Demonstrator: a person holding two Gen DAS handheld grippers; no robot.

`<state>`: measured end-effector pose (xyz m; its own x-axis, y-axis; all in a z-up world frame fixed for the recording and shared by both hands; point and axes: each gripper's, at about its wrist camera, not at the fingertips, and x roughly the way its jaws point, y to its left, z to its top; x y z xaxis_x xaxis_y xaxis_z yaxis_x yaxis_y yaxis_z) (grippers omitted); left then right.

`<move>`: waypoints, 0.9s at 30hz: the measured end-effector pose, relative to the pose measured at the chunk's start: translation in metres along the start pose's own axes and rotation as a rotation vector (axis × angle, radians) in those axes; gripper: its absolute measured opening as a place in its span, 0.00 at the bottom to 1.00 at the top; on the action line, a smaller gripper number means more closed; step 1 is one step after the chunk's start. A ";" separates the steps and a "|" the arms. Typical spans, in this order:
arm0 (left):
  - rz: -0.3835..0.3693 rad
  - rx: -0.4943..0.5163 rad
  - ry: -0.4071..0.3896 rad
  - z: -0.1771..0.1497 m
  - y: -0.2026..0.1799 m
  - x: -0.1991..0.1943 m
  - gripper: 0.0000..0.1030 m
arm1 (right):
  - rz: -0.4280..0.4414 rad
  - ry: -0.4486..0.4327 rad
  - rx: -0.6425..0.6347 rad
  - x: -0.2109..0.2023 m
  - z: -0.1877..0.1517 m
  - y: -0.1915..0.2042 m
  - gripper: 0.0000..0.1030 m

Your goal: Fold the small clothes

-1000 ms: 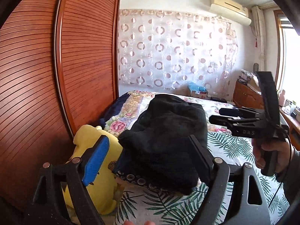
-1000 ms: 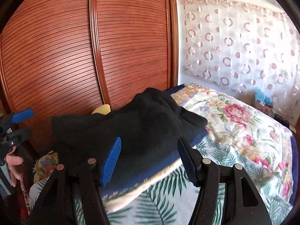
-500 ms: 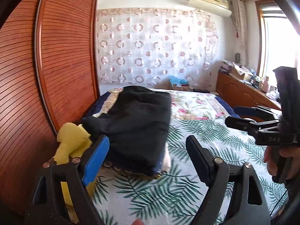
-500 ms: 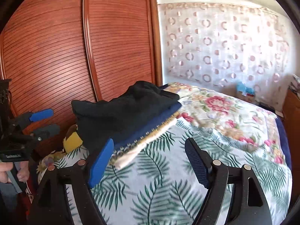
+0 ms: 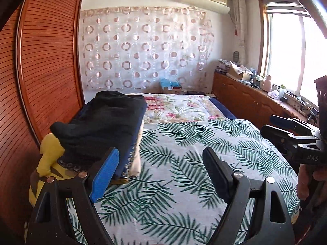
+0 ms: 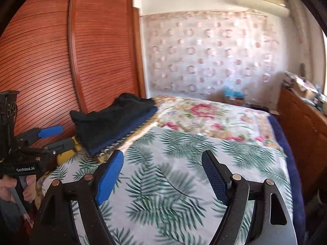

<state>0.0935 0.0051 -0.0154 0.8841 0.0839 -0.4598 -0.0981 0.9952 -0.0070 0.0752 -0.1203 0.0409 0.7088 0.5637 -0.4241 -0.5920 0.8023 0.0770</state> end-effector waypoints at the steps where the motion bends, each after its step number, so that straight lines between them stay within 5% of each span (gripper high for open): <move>1: 0.012 0.005 -0.006 0.001 -0.005 -0.002 0.82 | -0.021 -0.005 0.014 -0.010 -0.002 -0.002 0.78; 14: -0.004 0.021 -0.073 0.031 -0.035 -0.038 0.82 | -0.192 -0.117 0.087 -0.117 -0.003 0.004 0.78; 27: -0.003 0.028 -0.092 0.035 -0.040 -0.045 0.82 | -0.215 -0.135 0.094 -0.111 -0.011 0.014 0.78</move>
<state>0.0740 -0.0366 0.0365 0.9226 0.0839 -0.3766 -0.0837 0.9963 0.0170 -0.0157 -0.1736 0.0789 0.8630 0.3942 -0.3160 -0.3882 0.9177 0.0846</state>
